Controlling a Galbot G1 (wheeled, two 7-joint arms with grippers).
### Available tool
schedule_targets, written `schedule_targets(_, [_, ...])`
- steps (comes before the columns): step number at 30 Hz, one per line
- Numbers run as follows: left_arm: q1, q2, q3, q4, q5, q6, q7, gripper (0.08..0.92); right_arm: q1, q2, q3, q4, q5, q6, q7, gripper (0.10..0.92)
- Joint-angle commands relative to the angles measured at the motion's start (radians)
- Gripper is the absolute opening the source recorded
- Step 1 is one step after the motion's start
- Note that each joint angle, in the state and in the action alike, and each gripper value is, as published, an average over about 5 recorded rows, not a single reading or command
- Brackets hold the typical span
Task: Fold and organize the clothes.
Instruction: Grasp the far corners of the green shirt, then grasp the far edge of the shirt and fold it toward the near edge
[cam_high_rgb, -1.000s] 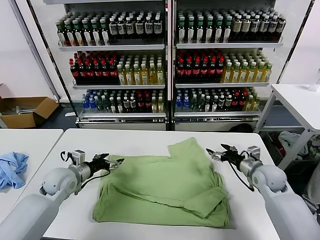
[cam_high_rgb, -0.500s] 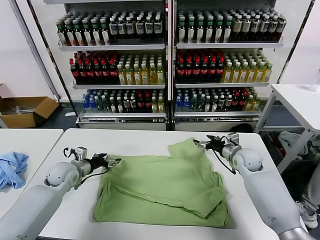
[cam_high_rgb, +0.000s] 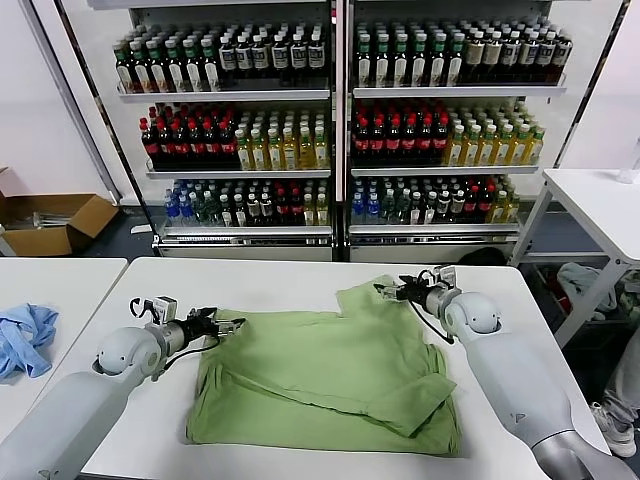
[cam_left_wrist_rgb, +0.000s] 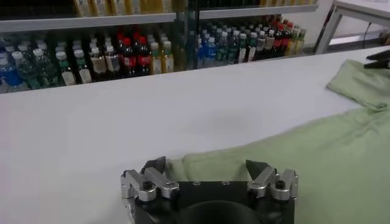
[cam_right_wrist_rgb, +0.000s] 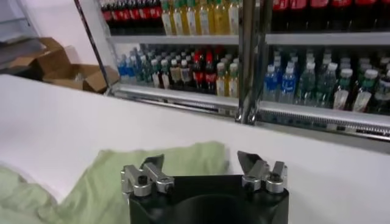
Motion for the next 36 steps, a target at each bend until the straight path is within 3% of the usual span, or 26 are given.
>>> schedule_targets(1, [0.016,-0.001,0.001,-0.007,-0.004,0.005,0.009,0.695,0.007,0.014,-0.022,-0.036,-0.007,-0.008,0.001,0.542])
schedule_targets(13, [0.029,0.001,-0.030,-0.025,-0.026,-0.013,0.014,0.348,-0.033,0.000,0.010,0.056,0.032,0.000,0.015,0.196])
schedule_targets(17, [0.029,0.003,-0.038,-0.043,-0.042,-0.032,0.005,0.235,-0.051,-0.008,0.049,0.136,0.066,0.000,0.026,0.115])
schedule_targets(23, [0.038,0.010,-0.061,-0.084,-0.079,-0.063,-0.024,0.094,-0.104,-0.049,0.106,0.279,0.148,-0.009,0.037,0.107])
schedule_targets(36, [0.200,0.079,-0.166,-0.333,-0.092,-0.055,-0.111,0.086,-0.479,-0.180,0.387,0.696,0.354,-0.035,0.088,0.107])
